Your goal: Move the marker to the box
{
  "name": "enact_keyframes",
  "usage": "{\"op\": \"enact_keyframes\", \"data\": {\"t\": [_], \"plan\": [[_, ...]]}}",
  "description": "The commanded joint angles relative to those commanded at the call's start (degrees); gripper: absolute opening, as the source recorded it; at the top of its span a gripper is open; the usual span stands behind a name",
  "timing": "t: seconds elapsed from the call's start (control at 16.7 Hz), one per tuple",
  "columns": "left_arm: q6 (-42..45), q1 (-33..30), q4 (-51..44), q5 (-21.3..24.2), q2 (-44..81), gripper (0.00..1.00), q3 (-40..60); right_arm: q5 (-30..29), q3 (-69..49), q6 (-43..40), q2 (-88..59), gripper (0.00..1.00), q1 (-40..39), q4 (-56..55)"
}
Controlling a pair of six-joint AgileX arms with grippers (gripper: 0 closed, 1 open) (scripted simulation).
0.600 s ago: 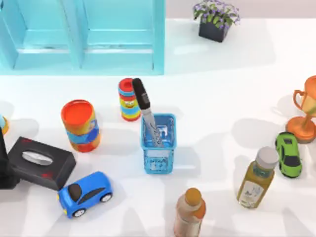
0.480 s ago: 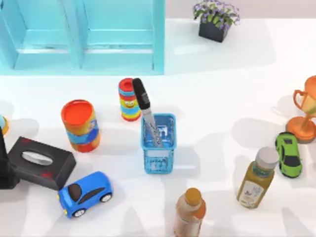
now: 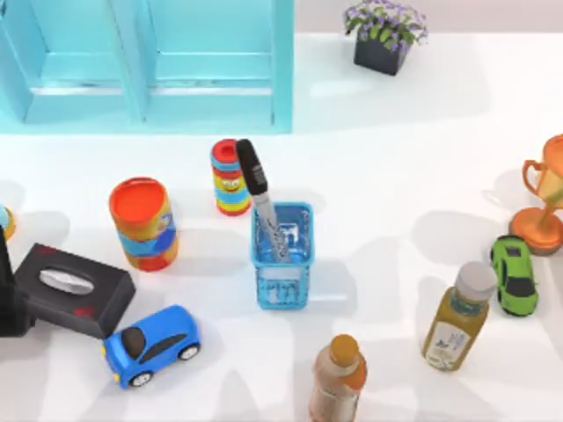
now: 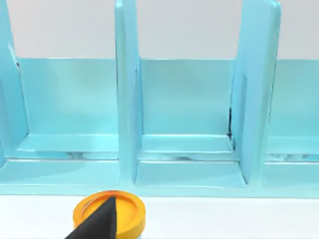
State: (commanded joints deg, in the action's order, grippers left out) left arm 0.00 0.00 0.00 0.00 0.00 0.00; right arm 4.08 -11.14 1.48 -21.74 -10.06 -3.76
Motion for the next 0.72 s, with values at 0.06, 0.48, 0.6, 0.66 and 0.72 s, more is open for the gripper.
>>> {"op": "enact_keyframes", "data": {"t": [0.06,0.48,0.6,0.66,0.72], "plan": [[0.0,0.0,0.0,0.0,0.0,1.0,0.0,0.7,-2.3,0.4,-5.2,1.0,-1.9,-0.8],[0.0,0.0,0.0,0.0,0.0,1.0,0.0,6.1,-18.5,2.4,-42.2,1.0,-15.8,-6.2],[0.0,0.0,0.0,0.0,0.0,1.0,0.0,7.7,-22.6,2.6,-50.4,1.0,-19.5,-7.6],[0.0,0.0,0.0,0.0,0.0,1.0,0.0,8.3,-24.4,2.7,-54.1,1.0,-21.1,-8.2],[0.0,0.0,0.0,0.0,0.0,1.0,0.0,8.9,-26.1,2.8,-57.5,1.0,-22.7,-8.8]]}}
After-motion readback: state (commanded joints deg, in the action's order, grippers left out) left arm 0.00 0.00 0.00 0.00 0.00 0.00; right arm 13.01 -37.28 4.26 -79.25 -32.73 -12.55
